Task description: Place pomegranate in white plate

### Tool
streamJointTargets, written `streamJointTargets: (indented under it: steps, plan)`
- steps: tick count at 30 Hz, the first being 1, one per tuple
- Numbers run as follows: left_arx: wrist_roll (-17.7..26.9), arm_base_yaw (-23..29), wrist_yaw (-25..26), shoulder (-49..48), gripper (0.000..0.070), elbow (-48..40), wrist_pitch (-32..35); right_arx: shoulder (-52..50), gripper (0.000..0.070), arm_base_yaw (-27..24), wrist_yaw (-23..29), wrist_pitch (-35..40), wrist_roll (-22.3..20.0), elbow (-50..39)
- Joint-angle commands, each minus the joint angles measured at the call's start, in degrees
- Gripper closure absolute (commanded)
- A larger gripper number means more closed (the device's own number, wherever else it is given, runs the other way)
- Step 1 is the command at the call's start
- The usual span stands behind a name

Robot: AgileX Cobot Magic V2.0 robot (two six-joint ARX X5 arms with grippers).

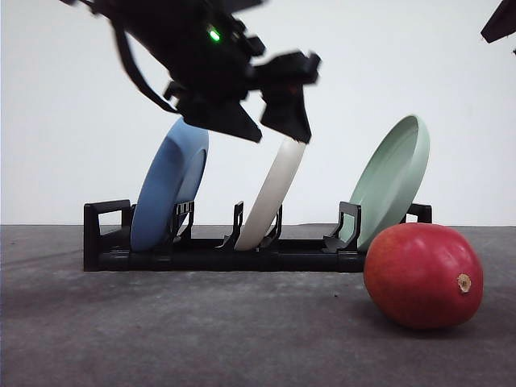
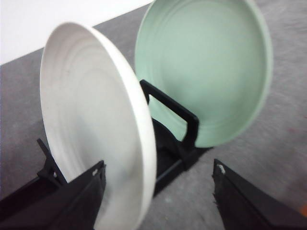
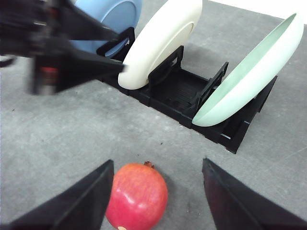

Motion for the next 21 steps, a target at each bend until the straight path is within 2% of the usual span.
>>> streamJointTargets:
  steps: [1, 4, 15, 17, 21]
  plan:
    - [-1.1, -0.5, -1.3, 2.6, 0.0309, 2.5, 0.7, 0.2, 0.0329, 0.3, 0.0, 0.5, 0.0, 1.1]
    - [-1.1, -0.3, -1.7, 5.4, 0.0354, 4.9, 0.7, 0.2, 0.0329, 0.3, 0.0, 0.5, 0.0, 1.1]
    - [-1.3, 0.4, -1.7, 9.2, 0.0361, 7.1, 1.3, 0.2, 0.0329, 0.3, 0.0, 0.5, 0.0, 1.1]
    - [-1.5, 0.4, -1.7, 9.2, 0.0425, 7.1, 1.4, 0.2, 0.0329, 0.3, 0.0, 0.6, 0.0, 1.1]
    - [-2.0, 0.6, -1.7, 9.2, 0.0636, 7.1, 1.4, 0.2, 0.0329, 0.3, 0.0, 0.6, 0.0, 1.1]
